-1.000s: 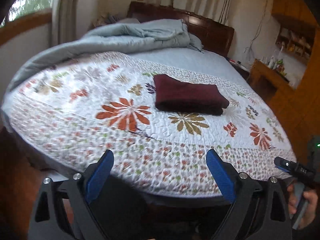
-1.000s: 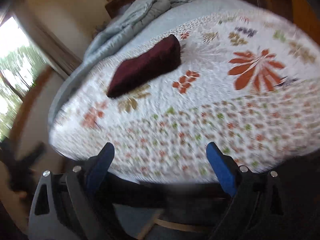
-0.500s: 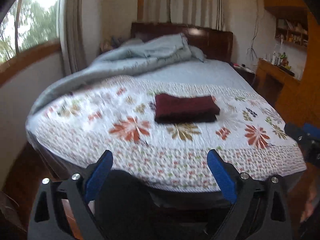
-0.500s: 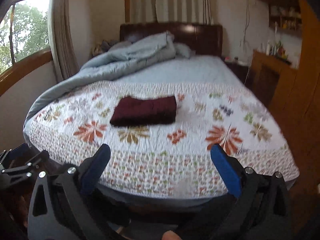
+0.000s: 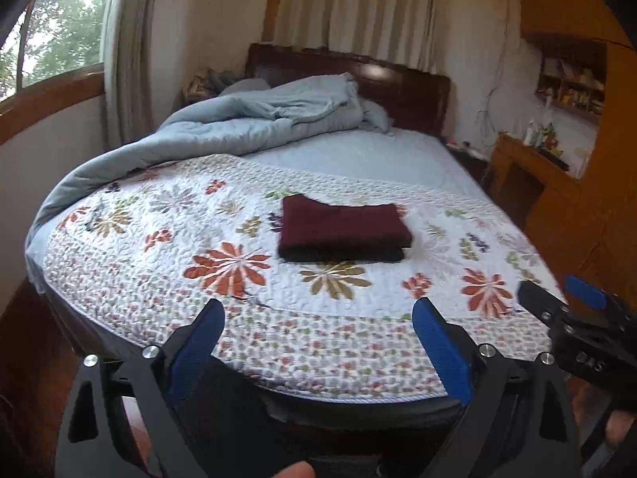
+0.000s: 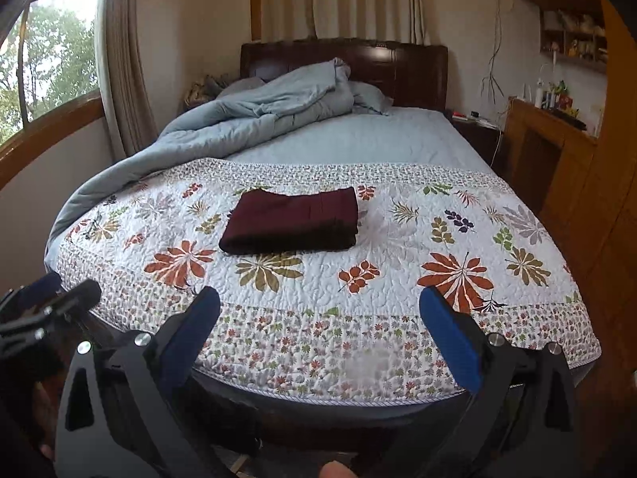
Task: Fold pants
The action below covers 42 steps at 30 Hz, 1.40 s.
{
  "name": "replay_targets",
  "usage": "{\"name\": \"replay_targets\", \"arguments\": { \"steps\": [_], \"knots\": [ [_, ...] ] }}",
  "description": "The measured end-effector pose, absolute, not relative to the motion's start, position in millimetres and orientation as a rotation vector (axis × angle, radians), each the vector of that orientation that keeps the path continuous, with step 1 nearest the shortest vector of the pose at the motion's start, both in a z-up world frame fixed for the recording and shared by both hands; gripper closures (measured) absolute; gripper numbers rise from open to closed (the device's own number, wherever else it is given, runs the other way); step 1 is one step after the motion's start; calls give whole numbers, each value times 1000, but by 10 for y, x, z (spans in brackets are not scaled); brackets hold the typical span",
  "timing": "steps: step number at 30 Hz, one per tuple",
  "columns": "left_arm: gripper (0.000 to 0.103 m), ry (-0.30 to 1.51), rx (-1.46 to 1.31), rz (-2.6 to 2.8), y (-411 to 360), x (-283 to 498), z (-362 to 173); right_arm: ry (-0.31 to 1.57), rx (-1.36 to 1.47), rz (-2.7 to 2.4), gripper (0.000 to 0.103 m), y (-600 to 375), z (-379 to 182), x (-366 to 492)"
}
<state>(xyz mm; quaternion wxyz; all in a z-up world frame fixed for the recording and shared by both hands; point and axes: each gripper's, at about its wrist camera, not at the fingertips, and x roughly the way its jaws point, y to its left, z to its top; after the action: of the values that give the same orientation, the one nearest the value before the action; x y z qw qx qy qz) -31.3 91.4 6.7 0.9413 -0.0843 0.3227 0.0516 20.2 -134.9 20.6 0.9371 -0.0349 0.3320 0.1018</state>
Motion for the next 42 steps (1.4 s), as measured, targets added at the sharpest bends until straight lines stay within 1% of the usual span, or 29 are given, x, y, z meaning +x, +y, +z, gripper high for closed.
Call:
{"name": "replay_targets", "arguments": {
  "steps": [4,10,20,42],
  "knots": [
    [7,700,-118,160,902,-147,-17,673,-82,199,3,-1321,129,282],
    [5,734,-154,113,893,-80,-99,698,-77,213,3,-1295,41,345],
    [5,730,-121,142,796,-136,-53,696,-80,233,3,-1248,73,310],
    [5,717,-161,123,849,-256,6,683,-87,237,3,-1205,134,236]
  ]
}}
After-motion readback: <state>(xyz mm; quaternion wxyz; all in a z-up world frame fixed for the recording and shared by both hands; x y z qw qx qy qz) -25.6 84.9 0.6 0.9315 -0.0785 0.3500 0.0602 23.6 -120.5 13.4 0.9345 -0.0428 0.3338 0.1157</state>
